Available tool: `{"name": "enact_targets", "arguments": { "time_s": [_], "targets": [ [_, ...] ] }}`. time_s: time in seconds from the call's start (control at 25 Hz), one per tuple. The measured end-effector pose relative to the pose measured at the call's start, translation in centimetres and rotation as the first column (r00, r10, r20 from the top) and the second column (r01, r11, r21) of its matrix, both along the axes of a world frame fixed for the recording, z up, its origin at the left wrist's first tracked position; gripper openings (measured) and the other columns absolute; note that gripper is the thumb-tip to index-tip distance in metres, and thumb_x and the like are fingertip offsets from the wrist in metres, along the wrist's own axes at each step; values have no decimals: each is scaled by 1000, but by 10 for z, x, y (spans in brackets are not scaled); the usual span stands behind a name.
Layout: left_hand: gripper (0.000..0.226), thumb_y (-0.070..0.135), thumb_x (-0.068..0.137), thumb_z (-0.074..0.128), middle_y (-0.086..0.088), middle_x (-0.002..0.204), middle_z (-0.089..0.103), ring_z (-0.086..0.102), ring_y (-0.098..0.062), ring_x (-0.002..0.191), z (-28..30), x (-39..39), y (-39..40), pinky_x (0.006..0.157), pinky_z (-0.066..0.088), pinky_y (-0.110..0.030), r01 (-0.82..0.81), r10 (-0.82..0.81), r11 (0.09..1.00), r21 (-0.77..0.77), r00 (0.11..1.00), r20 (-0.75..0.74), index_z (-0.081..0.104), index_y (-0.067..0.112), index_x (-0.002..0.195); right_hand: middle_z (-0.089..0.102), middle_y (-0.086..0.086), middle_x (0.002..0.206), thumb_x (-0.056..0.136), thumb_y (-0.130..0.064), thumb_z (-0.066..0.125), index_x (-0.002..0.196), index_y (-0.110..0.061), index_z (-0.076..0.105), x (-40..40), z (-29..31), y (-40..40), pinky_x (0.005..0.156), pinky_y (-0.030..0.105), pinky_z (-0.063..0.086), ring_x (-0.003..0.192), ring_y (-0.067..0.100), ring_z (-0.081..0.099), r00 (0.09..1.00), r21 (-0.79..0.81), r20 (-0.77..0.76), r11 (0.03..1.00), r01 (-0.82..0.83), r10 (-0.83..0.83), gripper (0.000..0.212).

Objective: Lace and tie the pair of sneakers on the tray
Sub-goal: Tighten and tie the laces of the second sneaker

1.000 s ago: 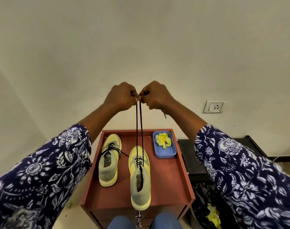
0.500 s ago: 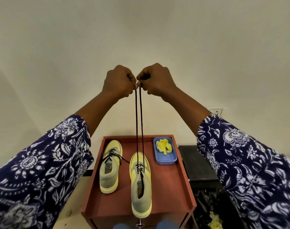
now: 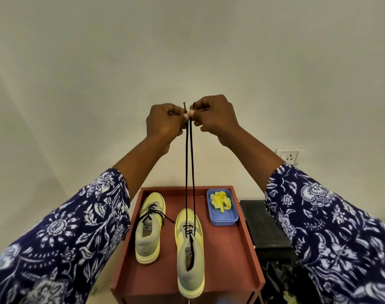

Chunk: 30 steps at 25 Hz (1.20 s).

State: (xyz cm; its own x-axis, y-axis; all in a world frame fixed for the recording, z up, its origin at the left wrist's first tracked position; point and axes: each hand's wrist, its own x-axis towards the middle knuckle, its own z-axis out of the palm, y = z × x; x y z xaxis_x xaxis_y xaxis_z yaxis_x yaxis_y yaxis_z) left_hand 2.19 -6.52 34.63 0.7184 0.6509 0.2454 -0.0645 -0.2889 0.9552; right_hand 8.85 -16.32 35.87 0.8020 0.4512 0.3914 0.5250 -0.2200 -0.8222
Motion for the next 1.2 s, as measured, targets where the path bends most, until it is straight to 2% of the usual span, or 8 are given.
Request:
{"name": "enact_targets", "arguments": {
  "time_s": [0.2, 0.44, 0.72, 0.96, 1.2],
  "targets": [
    [6, 14, 84, 66, -9, 88, 69, 67, -17, 76, 3, -2, 0, 75, 55, -34, -9, 9, 998, 63, 1000, -4, 66, 9, 88, 64, 3, 76, 83, -9, 64, 84, -6, 70, -6, 5, -3, 58, 27, 48, 65, 17, 58, 999, 5, -27, 1000, -28, 28, 7],
    [8, 14, 84, 67, -11, 92, 69, 69, -21, 84, 4, -6, -1, 77, 54, -34, -1, 1, 997, 77, 1000, -5, 67, 8, 88, 67, 8, 81, 81, -12, 66, 84, -7, 71, -8, 7, -5, 67, 33, 48, 71, 17, 57, 999, -20, -28, 999, -28, 28, 7],
    [8, 13, 83, 67, -12, 93, 69, 69, -24, 86, 5, -9, -3, 79, 55, -37, 1, 0, 996, 93, 1000, -10, 68, 7, 89, 66, 7, 81, 80, -13, 68, 82, -10, 71, -14, 10, -9, 64, 30, 46, 69, 18, 57, 999, -28, -40, 999, -28, 27, 5],
    [9, 11, 83, 67, -12, 89, 69, 68, -25, 85, 6, -11, -5, 78, 55, -37, 3, -2, 992, 124, 1000, -8, 70, 7, 90, 67, 8, 81, 80, -13, 68, 82, -11, 71, -17, 13, -13, 55, 22, 45, 64, 18, 57, 996, -14, -81, 999, -31, 30, 4],
    [8, 11, 86, 63, -11, 88, 69, 68, -24, 86, 1, -9, -6, 80, 54, -36, 5, 0, 978, 209, 1000, -28, 68, 6, 89, 68, 9, 85, 81, -12, 65, 90, -9, 70, -17, 8, -13, 56, 25, 46, 62, 19, 57, 991, 1, -129, 999, -47, 46, 10]
  ]
}}
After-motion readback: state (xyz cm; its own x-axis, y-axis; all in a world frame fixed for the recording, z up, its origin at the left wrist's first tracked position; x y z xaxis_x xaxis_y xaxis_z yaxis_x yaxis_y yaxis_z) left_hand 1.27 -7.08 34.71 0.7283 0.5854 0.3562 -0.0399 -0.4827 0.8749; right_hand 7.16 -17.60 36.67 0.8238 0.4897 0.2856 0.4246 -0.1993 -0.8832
